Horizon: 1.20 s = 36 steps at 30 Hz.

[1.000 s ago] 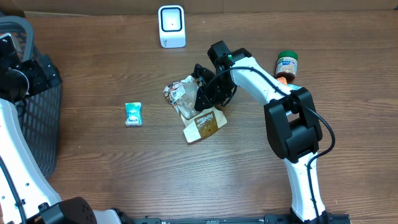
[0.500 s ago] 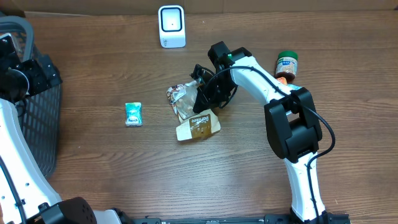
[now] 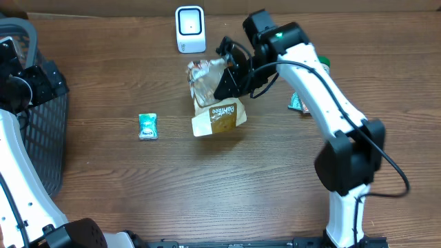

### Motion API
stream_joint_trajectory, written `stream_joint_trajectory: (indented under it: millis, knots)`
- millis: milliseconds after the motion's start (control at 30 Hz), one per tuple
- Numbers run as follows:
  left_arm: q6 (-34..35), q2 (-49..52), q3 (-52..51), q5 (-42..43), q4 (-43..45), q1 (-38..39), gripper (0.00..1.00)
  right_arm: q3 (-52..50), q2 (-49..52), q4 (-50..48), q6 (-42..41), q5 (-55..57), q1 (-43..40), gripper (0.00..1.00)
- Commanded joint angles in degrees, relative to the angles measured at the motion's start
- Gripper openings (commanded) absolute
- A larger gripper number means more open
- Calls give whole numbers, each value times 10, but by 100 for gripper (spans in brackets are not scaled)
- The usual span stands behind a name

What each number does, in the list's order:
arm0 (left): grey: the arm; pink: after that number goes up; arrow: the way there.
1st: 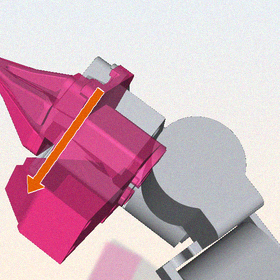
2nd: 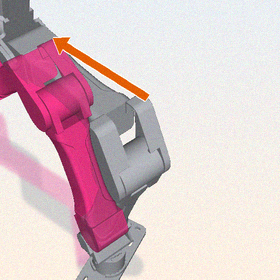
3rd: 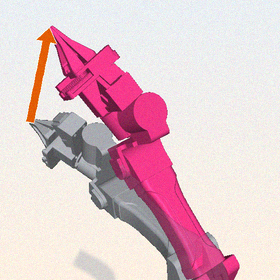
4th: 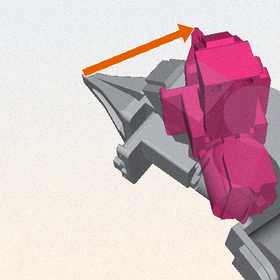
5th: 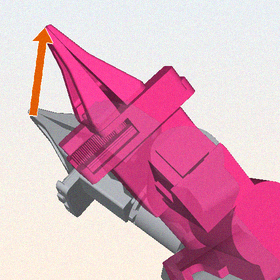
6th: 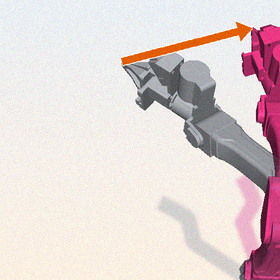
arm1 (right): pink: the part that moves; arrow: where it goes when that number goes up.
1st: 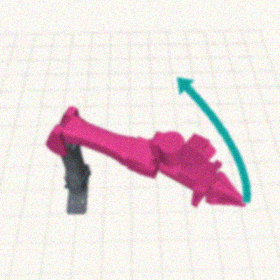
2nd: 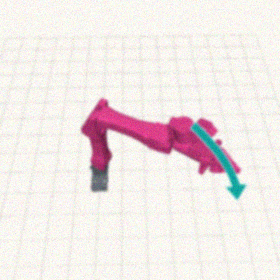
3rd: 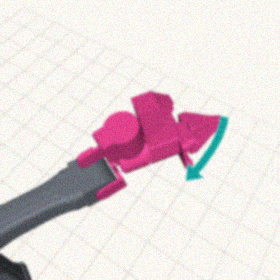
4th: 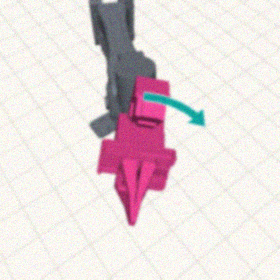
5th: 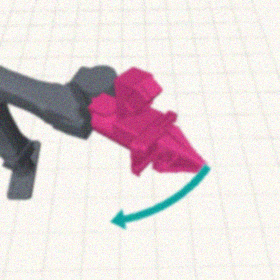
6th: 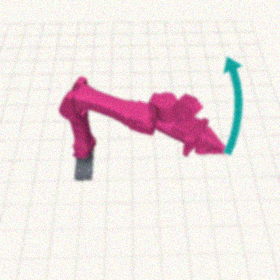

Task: Scan the item barcode
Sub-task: 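Raise the Pantree bag in front of the scanner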

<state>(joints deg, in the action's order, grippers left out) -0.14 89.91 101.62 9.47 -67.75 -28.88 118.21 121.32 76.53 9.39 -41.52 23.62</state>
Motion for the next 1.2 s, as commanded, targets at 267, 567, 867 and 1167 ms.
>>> stream_joint_trajectory:
  millis: [267, 567, 867, 1167]
  knots:
    - [5, -3, 11, 6, 0, 0, 100, 19, -75, -23, 58, -130, -1, 4]
    - [5, -3, 11, 6, 0, 0, 100, 91, -74, -56, 4, 13, 13, 5]
    - [5, -3, 11, 6, 0, 0, 99, 176, -61, -151, -19, 242, 33, 9]
    - [5, -3, 11, 6, 0, 0, 99, 175, 62, -207, -9, 388, 56, 4]
